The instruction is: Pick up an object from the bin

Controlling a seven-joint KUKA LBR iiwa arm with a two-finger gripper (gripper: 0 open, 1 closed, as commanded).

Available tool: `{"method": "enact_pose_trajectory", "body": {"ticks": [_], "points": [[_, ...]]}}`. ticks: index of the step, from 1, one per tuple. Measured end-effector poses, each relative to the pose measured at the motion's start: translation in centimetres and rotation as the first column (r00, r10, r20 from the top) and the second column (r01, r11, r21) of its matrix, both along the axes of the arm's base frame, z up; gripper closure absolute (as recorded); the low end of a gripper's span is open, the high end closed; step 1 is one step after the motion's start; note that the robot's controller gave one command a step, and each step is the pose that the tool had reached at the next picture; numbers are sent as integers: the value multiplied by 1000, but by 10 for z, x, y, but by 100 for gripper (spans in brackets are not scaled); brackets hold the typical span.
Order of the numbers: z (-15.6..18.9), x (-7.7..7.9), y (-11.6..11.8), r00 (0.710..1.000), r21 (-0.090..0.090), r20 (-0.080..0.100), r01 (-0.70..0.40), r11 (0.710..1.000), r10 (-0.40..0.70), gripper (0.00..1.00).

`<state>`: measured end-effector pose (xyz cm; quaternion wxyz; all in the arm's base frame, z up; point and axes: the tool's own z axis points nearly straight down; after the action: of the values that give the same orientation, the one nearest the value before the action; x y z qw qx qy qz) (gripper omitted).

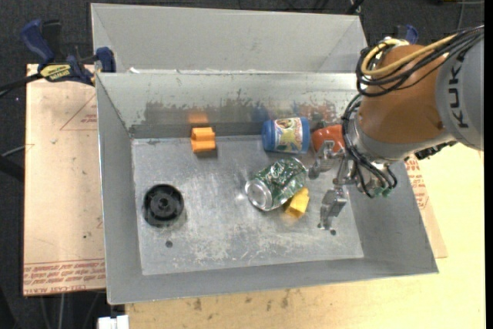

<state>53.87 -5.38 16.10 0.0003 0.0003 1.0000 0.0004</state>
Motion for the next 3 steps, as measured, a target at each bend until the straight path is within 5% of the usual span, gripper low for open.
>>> {"method": "enact_pose_trajectory", "body": {"ticks": [1,2,3], "points": [[-48,4,4,997,0,5,80,997,-80,0],[-53,0,3,996,0,-9,91,996,-91,0],[-26,6,3,998,0,5,62,998,-62,0]]}}
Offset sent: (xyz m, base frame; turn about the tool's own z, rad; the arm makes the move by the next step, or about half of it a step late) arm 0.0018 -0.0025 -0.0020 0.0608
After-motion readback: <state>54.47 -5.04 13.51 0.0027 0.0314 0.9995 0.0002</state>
